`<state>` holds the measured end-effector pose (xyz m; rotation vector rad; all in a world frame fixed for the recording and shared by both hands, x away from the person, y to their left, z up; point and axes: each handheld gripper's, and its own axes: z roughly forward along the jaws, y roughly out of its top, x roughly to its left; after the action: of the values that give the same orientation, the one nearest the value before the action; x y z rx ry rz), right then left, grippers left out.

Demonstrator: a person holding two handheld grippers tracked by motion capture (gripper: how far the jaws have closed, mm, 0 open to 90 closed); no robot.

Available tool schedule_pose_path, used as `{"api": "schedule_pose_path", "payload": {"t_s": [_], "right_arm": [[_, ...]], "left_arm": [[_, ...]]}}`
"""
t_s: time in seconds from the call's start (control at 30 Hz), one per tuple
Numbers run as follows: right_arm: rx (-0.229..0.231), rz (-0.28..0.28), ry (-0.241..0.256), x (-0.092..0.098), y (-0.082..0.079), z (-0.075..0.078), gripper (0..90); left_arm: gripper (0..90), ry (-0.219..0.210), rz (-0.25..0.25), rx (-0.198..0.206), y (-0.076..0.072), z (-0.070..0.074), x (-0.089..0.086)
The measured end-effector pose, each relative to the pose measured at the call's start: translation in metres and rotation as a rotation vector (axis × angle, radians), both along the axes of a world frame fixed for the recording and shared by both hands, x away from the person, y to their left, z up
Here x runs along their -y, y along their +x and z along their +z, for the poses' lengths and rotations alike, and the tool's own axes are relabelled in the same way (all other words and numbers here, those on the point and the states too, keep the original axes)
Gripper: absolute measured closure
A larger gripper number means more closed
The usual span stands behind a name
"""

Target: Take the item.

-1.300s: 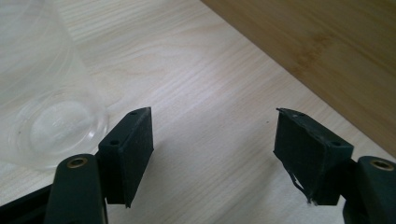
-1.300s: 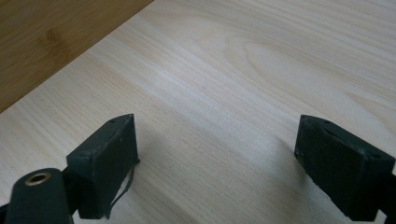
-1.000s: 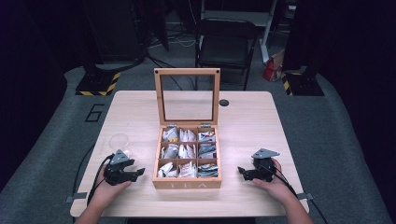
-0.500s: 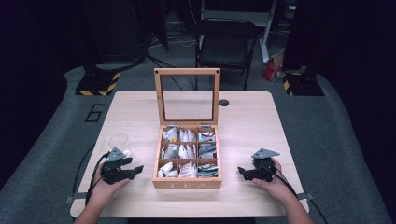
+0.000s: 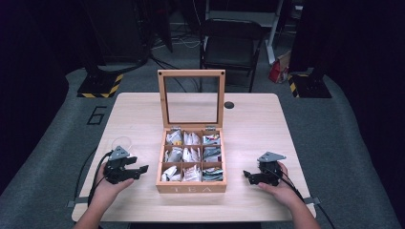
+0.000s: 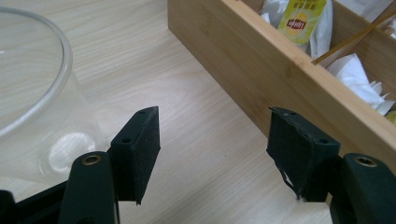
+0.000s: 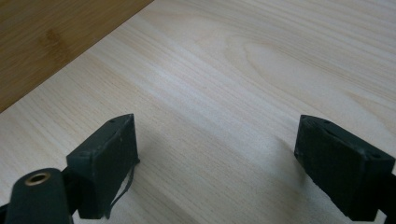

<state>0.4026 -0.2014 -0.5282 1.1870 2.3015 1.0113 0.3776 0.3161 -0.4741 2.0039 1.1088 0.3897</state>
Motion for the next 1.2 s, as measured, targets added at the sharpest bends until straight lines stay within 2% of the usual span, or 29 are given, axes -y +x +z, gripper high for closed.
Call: {"api": "schedule_pose_path", "payload": {"t_s": [0.33,0.37,0.4,0.5,0.83,1.0,1.2], "right_arm": [[0.001,0.002,-0.002,0.000,0.000,0.000,12.6],[-0.001,0.001,-0.002,0.000,0.000,0.000,12.6],[-0.002,0.004,-0.001,0.000,0.000,0.000,12.6],[0.001,0.001,-0.001,0.000,0.000,0.000,12.6],[0.000,0.001,0.000,0.000,0.000,0.000,12.6],[0.000,0.004,-0.001,0.000,0.000,0.000,12.6],[0.000,0.001,0.000,0.000,0.000,0.000,12.6]], "left_arm": [[34.3,0.021,-0.027,-0.004,0.005,0.014,0.007],[34.3,0.035,-0.036,0.003,0.006,0.016,0.007],[34.3,0.026,-0.030,0.006,0.006,0.016,0.008],[34.3,0.046,-0.043,0.011,0.008,0.021,0.009],[34.3,0.038,-0.050,0.033,0.013,0.031,0.016],[34.3,0.024,-0.048,0.030,0.015,0.035,0.019],[34.5,0.027,-0.057,0.040,0.019,0.041,0.023]]}}
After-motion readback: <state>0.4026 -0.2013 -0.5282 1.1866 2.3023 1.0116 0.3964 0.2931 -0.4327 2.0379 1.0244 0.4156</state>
